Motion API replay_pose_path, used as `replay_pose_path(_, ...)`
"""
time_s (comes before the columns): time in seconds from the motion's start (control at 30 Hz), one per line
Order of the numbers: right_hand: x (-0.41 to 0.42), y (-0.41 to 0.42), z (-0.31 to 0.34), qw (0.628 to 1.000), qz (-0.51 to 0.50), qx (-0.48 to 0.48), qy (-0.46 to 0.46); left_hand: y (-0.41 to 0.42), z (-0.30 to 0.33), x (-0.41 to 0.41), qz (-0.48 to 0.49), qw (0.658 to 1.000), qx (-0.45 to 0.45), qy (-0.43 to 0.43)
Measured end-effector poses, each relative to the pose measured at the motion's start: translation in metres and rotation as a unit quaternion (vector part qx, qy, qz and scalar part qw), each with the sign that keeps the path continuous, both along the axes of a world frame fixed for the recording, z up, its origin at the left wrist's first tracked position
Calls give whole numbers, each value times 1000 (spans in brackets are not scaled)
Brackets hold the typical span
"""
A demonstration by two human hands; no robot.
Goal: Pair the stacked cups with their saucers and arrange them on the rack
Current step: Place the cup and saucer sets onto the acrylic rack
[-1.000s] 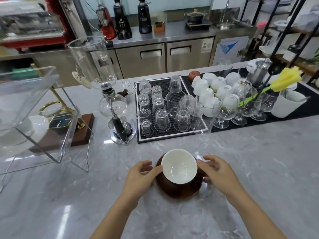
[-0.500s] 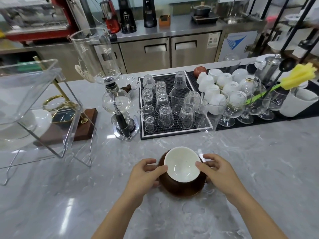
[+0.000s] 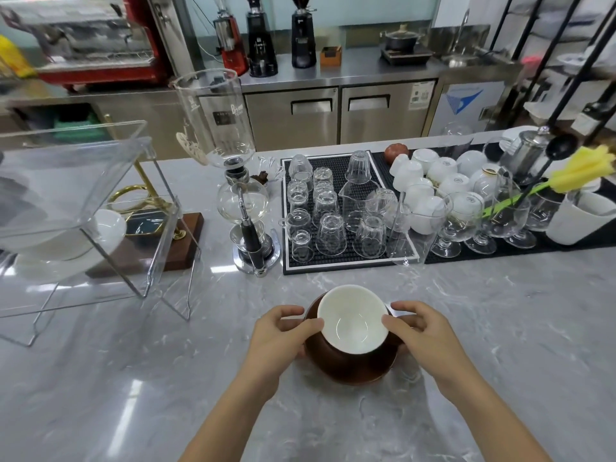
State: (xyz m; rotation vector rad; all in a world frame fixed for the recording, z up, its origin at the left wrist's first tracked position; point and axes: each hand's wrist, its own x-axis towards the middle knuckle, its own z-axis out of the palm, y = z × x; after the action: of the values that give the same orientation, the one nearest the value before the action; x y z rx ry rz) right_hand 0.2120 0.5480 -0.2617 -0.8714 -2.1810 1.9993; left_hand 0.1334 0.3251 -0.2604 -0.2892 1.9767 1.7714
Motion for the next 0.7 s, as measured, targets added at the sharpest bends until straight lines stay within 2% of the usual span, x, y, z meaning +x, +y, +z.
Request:
replay_pose_path(0.3, -14, -27, 54, 998, 43, 15, 38, -37, 49, -7, 13, 999, 30, 35)
replay_pose_path(0.7, -33, -75, 156, 989, 92, 29, 116, -92, 150, -16, 30, 989, 77, 125)
